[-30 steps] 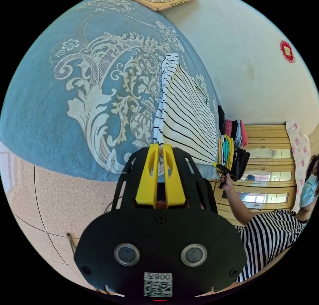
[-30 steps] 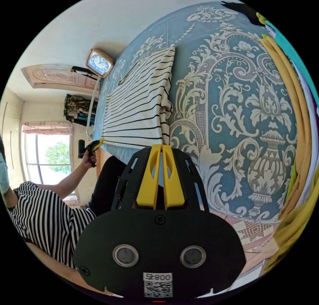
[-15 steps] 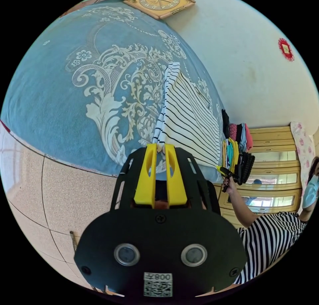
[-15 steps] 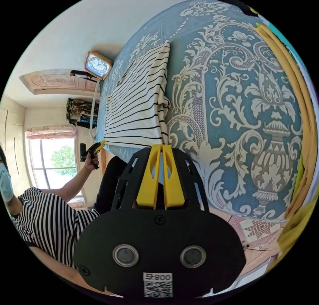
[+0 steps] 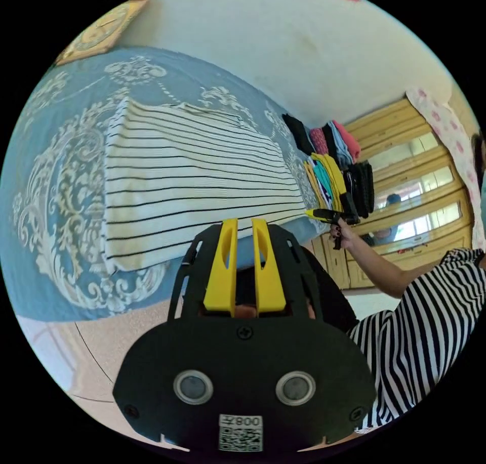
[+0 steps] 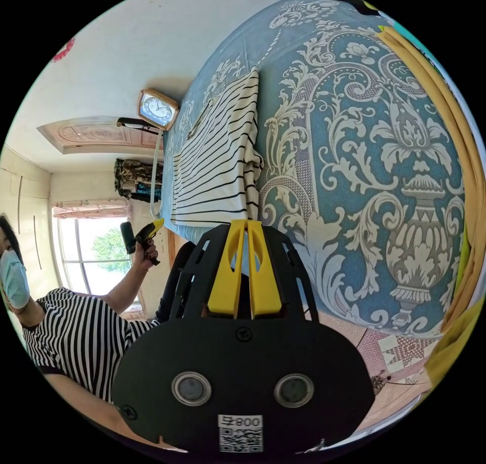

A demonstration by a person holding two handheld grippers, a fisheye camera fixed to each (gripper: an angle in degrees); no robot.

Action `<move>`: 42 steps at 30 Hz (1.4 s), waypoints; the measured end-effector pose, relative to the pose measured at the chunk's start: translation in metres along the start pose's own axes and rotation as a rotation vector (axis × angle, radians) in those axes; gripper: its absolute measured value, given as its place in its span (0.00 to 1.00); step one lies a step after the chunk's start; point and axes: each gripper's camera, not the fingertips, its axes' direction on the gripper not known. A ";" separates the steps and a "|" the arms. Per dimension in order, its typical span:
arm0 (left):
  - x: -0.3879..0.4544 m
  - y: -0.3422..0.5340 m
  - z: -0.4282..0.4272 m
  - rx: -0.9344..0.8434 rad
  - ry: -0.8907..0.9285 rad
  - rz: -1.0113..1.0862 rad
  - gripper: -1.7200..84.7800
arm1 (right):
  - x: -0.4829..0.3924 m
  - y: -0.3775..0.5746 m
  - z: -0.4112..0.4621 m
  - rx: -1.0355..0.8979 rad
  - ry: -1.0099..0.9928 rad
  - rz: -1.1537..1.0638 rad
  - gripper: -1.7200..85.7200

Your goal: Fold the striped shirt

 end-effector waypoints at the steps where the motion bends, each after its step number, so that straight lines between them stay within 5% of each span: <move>1: 0.010 -0.005 0.005 -0.010 -0.004 0.029 0.09 | -0.001 0.001 -0.001 0.005 0.004 -0.001 0.03; 7: 0.065 -0.023 0.041 -0.077 0.020 0.121 0.10 | -0.015 0.009 -0.012 0.045 0.111 -0.025 0.08; 21: 0.084 -0.004 0.041 -0.005 0.014 -0.187 0.11 | -0.024 -0.017 0.009 -0.003 0.102 0.024 0.06; 30: 0.189 -0.039 0.085 -0.090 0.012 0.054 0.12 | -0.040 -0.033 0.002 -0.007 0.145 0.012 0.03; 37: 0.218 -0.037 0.079 -0.034 0.007 0.016 0.12 | -0.055 -0.045 -0.017 0.045 0.243 -0.004 0.04; 42: 0.303 -0.061 0.120 -0.113 0.004 0.268 0.13 | -0.060 -0.075 -0.028 0.074 0.172 0.005 0.06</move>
